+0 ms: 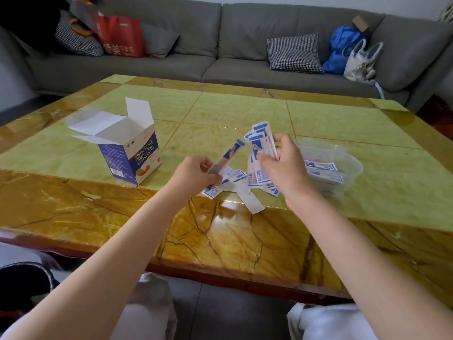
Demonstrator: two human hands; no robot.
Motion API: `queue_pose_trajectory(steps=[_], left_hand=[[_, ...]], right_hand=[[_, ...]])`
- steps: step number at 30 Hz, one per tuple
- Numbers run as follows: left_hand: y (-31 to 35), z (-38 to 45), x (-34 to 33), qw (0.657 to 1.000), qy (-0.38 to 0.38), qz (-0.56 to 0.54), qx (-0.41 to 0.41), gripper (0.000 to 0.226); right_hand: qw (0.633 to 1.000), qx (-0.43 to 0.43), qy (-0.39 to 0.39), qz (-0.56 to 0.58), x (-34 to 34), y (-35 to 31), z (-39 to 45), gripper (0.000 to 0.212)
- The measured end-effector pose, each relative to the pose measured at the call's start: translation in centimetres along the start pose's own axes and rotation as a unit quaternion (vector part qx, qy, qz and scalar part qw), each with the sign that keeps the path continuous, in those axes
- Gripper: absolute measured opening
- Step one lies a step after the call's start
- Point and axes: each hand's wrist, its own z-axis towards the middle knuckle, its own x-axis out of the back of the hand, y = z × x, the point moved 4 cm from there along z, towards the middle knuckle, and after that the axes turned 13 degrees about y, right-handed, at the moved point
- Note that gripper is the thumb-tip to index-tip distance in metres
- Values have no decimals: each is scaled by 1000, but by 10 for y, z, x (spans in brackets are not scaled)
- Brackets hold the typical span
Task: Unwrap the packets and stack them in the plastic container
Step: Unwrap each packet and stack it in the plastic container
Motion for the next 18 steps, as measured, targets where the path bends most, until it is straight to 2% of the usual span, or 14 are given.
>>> queue_pose_trajectory(steps=[2, 4, 6, 10, 12, 15, 18], left_hand=[[0, -1, -4, 997, -10, 63, -34, 12], [2, -2, -5, 992, -15, 111, -59, 20], [5, -3, -4, 987, -33, 132, -84, 29], [15, -11, -8, 952, -45, 240, -183, 48], [19, -18, -18, 937, -74, 253, -229, 53], [22, -27, -37, 931, -103, 223, -269, 37], [23, -24, -44, 917, -69, 261, -292, 20]], right_hand=[[986, 93, -42, -130, 2, -5, 0, 34], [945, 164, -87, -269, 2, -5, -5, 27], [903, 217, -140, -344, 1, -3, -16, 14], [849, 282, -187, -405, 1, 5, -32, 22], [839, 284, -207, -414, 0, 14, -35, 27], [852, 255, -247, -386, -1, 20, -35, 26], [847, 253, -259, -391, 3, 21, -35, 21]])
